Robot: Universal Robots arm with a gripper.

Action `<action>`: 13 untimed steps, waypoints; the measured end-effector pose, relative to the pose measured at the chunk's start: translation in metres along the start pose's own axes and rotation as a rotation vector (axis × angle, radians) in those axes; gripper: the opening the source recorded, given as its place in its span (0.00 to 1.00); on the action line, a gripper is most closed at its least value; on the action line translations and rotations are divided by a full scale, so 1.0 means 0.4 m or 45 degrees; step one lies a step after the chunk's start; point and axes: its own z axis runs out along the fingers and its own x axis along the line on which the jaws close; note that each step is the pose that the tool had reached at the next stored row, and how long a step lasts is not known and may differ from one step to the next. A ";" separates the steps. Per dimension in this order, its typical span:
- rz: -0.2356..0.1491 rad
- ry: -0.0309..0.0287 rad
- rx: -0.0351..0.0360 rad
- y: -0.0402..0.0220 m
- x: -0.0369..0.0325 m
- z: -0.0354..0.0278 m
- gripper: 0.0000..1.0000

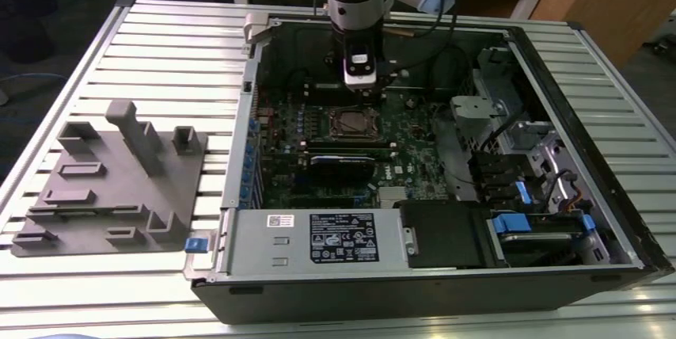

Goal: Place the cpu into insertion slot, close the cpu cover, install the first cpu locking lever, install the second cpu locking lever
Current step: 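Install the first cpu locking lever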

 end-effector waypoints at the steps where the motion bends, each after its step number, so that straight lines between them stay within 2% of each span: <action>1: -0.002 0.0004 -0.0002 0.000 0.000 0.001 0.11; 10: -0.029 0.0043 -0.0035 -0.002 -0.005 0.010 0.11; 13: -0.036 0.0039 -0.0019 -0.005 -0.007 0.011 0.11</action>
